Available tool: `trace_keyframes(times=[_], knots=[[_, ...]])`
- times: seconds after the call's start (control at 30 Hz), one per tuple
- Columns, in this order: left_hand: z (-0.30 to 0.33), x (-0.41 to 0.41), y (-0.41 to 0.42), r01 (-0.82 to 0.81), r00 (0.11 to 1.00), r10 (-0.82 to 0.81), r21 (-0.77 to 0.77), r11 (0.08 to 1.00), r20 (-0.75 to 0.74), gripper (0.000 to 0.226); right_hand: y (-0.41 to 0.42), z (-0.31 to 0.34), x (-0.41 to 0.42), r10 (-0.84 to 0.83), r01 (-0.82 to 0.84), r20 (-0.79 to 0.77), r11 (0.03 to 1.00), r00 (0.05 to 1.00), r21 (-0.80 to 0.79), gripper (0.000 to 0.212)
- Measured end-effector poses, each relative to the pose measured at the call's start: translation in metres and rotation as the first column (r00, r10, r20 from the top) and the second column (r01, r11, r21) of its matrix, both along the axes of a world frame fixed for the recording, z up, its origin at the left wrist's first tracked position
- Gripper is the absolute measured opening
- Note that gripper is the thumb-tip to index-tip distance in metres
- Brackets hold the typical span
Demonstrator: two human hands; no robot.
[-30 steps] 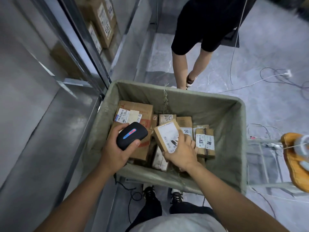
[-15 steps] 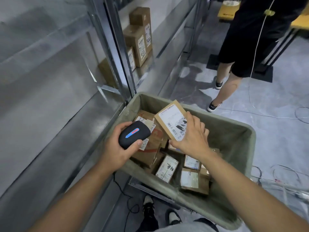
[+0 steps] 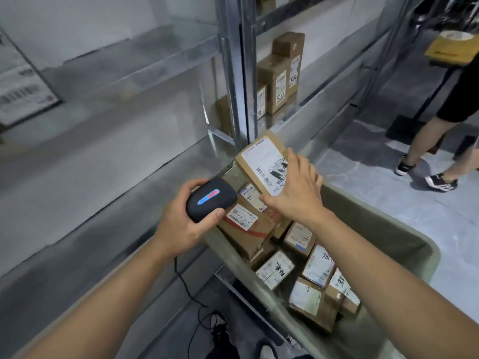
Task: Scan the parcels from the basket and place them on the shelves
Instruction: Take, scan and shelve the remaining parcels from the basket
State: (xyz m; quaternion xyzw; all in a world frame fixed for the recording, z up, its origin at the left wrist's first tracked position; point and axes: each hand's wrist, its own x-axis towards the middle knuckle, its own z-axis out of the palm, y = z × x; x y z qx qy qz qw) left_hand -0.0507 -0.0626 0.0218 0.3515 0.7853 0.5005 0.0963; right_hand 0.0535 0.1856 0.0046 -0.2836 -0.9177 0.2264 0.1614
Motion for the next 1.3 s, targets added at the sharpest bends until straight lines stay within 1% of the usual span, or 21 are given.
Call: trace_keyframes(times=[0.2, 0.37, 0.43, 0.53, 0.73, 0.87, 1.03, 1.17, 1.3], knots=[[0.018, 0.004, -0.026, -0.080, 0.995, 0.082, 0.032, 0.996, -0.053, 0.063, -0.028, 0.018, -0.027, 0.102, -0.101, -0.036, 0.994, 0.994, 0.038, 0.126], [0.028, 0.005, -0.053, -0.127, 0.988, 0.133, 0.074, 0.989, -0.083, 0.062, -0.061, 0.034, -0.045, 0.180, -0.174, -0.056, 0.980, 0.982, 0.096, 0.126], [0.030, 0.002, -0.066, -0.148, 0.982, 0.154, 0.067, 0.987, -0.107, 0.062, -0.076, 0.041, -0.053, 0.205, -0.195, -0.062, 0.972, 0.977, 0.133, 0.125], [0.040, 0.005, -0.088, -0.200, 0.969, 0.209, 0.080, 0.976, -0.131, 0.058, -0.099, 0.050, -0.063, 0.224, -0.210, -0.075, 0.964, 0.972, 0.164, 0.123], [0.047, 0.003, -0.125, -0.280, 0.942, 0.292, 0.091, 0.956, -0.167, 0.059, -0.134, 0.069, -0.079, 0.282, -0.252, -0.075, 0.929, 0.957, 0.270, 0.119], [0.051, 0.005, -0.134, -0.334, 0.924, 0.351, 0.125, 0.934, -0.151, 0.062, -0.148, 0.073, -0.086, 0.279, -0.244, -0.081, 0.923, 0.957, 0.297, 0.117], [0.052, 0.005, -0.138, -0.322, 0.925, 0.336, 0.105, 0.941, -0.179, 0.067, -0.149, 0.079, -0.085, 0.282, -0.243, -0.082, 0.916, 0.956, 0.318, 0.118], [0.055, 0.007, -0.137, -0.305, 0.925, 0.314, 0.077, 0.949, -0.213, 0.066, -0.146, 0.081, -0.081, 0.287, -0.244, -0.081, 0.908, 0.954, 0.341, 0.120], [0.057, 0.007, -0.135, -0.315, 0.922, 0.324, 0.075, 0.946, -0.212, 0.065, -0.144, 0.082, -0.076, 0.289, -0.242, -0.081, 0.900, 0.954, 0.363, 0.122]])
